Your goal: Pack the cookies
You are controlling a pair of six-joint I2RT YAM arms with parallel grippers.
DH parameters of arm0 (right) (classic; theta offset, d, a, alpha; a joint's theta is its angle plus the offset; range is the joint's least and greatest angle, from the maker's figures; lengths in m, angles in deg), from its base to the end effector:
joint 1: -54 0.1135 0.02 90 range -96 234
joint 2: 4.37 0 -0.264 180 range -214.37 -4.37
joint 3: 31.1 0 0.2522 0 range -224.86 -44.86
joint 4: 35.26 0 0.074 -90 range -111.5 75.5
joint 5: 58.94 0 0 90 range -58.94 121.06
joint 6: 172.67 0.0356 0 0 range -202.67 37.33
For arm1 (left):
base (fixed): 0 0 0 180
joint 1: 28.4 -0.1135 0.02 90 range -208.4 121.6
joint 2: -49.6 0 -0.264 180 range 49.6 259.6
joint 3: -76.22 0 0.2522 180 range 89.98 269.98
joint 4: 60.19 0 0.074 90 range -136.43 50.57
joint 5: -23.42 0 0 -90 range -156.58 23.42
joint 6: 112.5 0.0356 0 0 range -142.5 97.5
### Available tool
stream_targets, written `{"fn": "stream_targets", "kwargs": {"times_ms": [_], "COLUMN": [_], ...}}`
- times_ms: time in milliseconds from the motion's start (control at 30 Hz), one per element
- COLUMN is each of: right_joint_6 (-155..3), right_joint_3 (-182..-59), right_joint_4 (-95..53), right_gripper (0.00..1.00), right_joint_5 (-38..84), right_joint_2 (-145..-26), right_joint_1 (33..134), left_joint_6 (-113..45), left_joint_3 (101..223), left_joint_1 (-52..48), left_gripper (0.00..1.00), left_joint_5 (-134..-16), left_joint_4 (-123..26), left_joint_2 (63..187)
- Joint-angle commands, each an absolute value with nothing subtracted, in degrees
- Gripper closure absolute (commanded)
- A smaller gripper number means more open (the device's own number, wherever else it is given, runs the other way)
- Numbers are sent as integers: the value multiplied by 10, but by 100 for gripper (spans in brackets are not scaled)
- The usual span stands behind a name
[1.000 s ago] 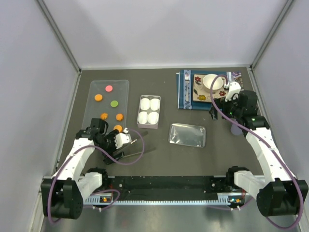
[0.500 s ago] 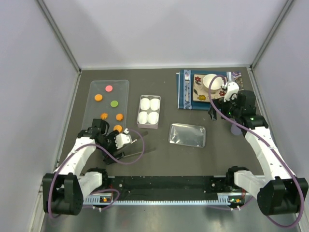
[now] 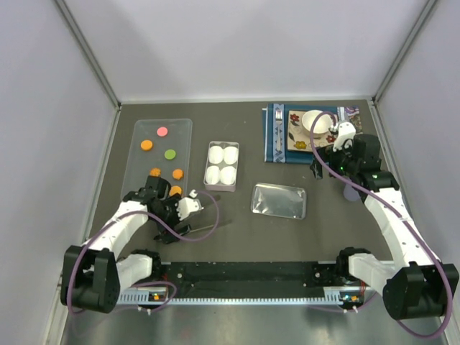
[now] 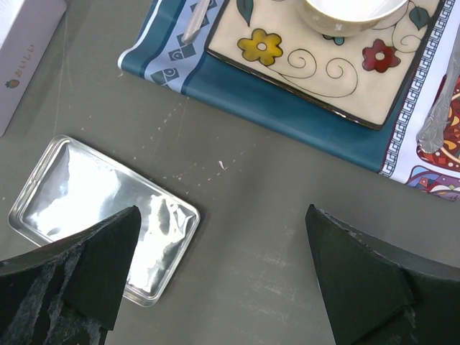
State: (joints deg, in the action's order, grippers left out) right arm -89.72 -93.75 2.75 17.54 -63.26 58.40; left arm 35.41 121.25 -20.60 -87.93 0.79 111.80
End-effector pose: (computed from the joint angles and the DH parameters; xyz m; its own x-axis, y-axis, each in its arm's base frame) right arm 0.2237 0.0256 0.2949 -0.5241 -0.1600 -0.8365 -0.3341 0.9421 0.0291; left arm 0.1566 -0.0345 0.1677 -0.3453 0.8437 -0.4110 0.9280 0.3723 -0.0153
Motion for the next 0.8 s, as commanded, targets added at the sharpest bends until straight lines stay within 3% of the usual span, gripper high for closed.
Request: {"fn": "stream_targets", "kwargs": {"times_ms": [0,767], "right_joint_6": [-904,-905], "right_joint_3": [-971,-971], "right_joint_4": [17,17], "right_gripper": [1,1], "right_joint_5": [178,180], "right_joint_2": [-636,-636], "right_joint_1": [592,592], "left_joint_6": [284,272], "left_joint_3": [1203,1191], "left_joint_1": [-167,-151], "left_gripper": [1,1], "left_joint_5": [-845,-821], "left_joint_4": [-27,-52], "left_joint_2": [1144,1171]}}
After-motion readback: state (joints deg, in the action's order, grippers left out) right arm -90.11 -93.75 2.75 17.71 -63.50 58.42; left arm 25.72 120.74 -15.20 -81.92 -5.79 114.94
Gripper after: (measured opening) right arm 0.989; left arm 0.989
